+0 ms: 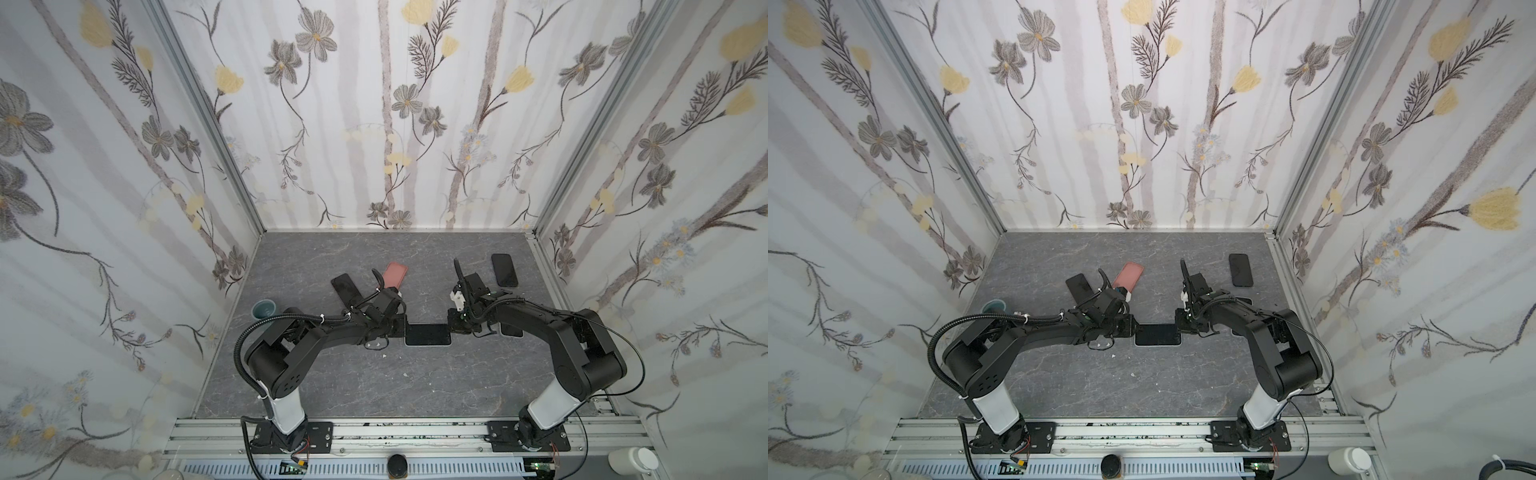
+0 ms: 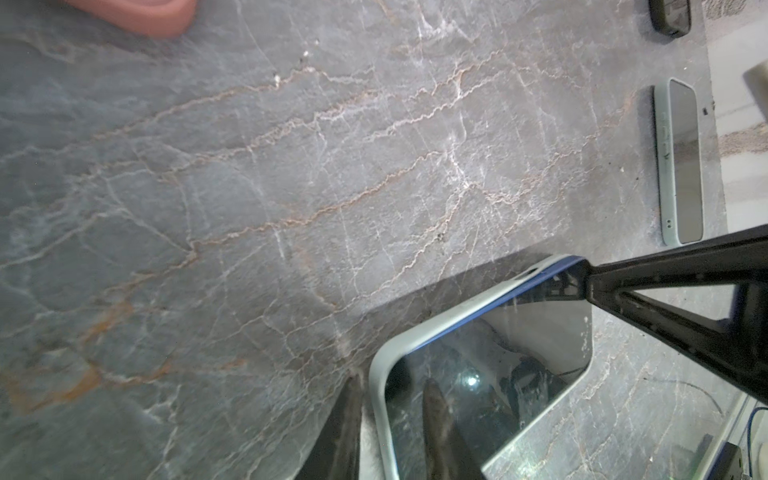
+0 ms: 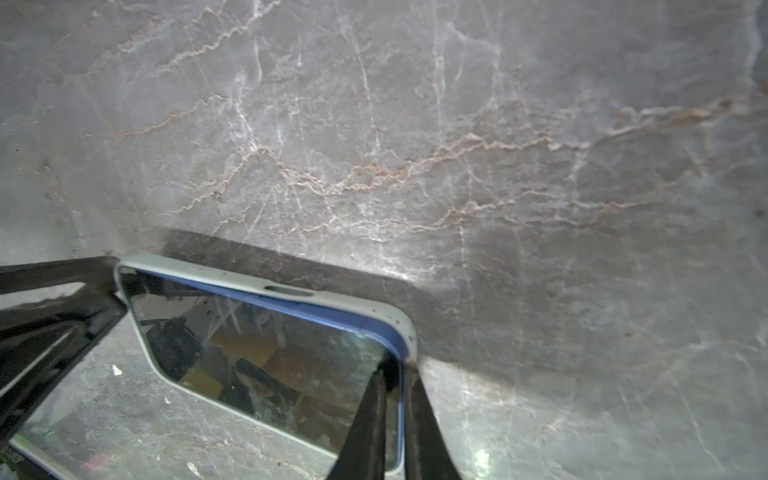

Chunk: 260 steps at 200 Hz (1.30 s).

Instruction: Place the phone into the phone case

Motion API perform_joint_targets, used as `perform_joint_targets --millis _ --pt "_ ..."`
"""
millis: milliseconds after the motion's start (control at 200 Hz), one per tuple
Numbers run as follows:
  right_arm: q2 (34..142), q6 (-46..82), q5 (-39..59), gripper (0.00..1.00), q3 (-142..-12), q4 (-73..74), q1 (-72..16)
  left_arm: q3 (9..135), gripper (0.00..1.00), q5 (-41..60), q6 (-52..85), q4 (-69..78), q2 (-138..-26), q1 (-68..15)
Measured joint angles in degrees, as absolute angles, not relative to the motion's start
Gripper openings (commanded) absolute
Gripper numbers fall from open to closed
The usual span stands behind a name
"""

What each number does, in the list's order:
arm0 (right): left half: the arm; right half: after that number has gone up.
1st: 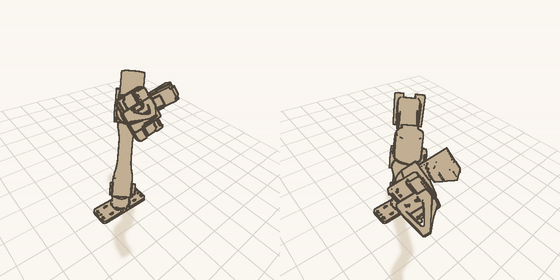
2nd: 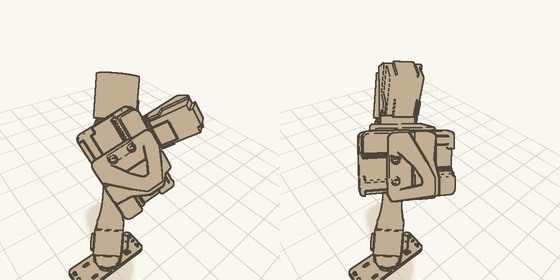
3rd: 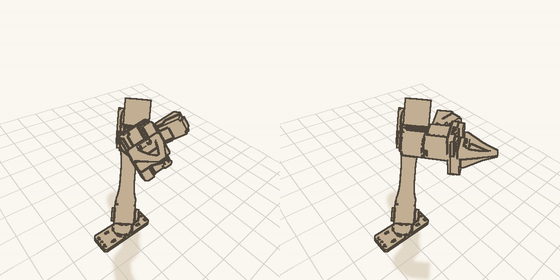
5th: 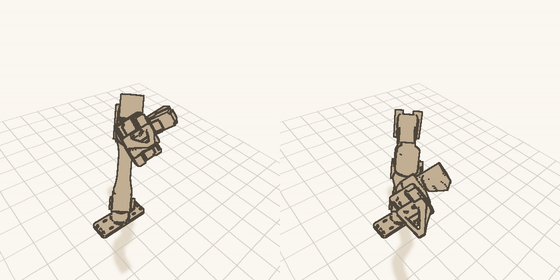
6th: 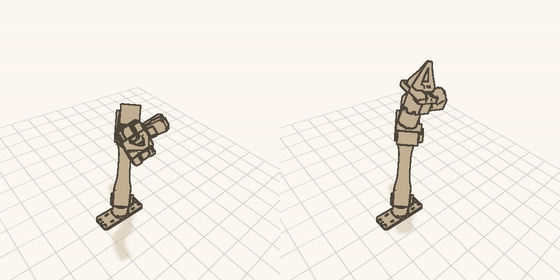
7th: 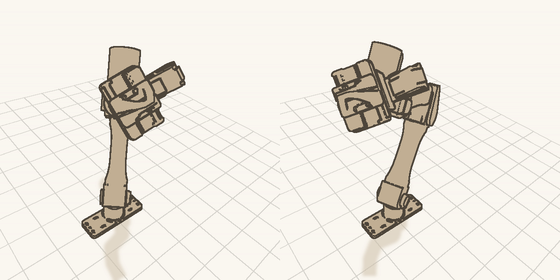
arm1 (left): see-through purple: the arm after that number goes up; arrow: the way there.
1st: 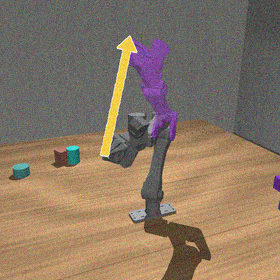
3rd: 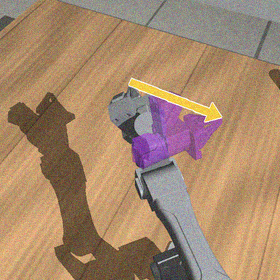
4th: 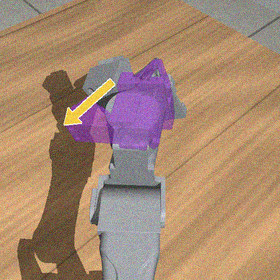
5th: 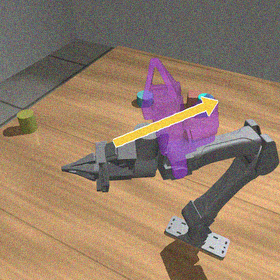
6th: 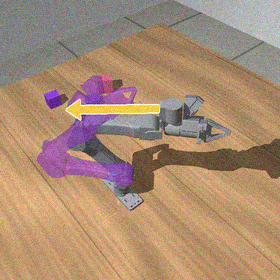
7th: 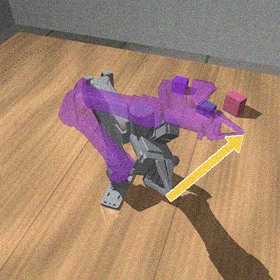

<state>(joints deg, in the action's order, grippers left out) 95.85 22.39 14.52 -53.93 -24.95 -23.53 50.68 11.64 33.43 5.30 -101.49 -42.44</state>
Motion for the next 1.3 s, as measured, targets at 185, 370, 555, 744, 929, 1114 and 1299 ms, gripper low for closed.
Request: perform_joint_targets --millis 185,370,555,744,929,1114,1299 --pt "97.0 22.2 14.8 0.09 -54.7 -25.1 -23.5 50.6 0.25 11.6 33.4 5.3 -102.2 -42.4" --pt "98.0 22.2 14.7 0.09 -54.7 -25.4 -23.5 50.3 0.25 11.7 33.4 6.1 -102.5 -42.5" --pt "99.3 22.5 13.4 0.08 -54.5 -25.3 -23.9 49.7 0.24 11.6 33.4 7.6 -103.0 -42.5" --pt "99.3 23.1 10.0 0.09 -54.7 -25.3 -25.7 49.3 0.24 11.6 33.4 8.9 -103.2 -42.4" --pt "99.5 23.5 4.6 0.09 -56.3 -27.0 -28.5 49.1 0.24 11.4 33.4 9.3 -103.1 -42.4" --pt "98.5 22.5 -0.5 0.21 -59.7 -30.6 -32.0 50.0 0.25 11.2 33.4 7.2 -102.1 -42.5" --pt "89.1 18.4 -0.8 0.25 -64.5 -31.9 -34.2 52.8 0.28 9.3 31.2 3.9 -94.4 -42.4"
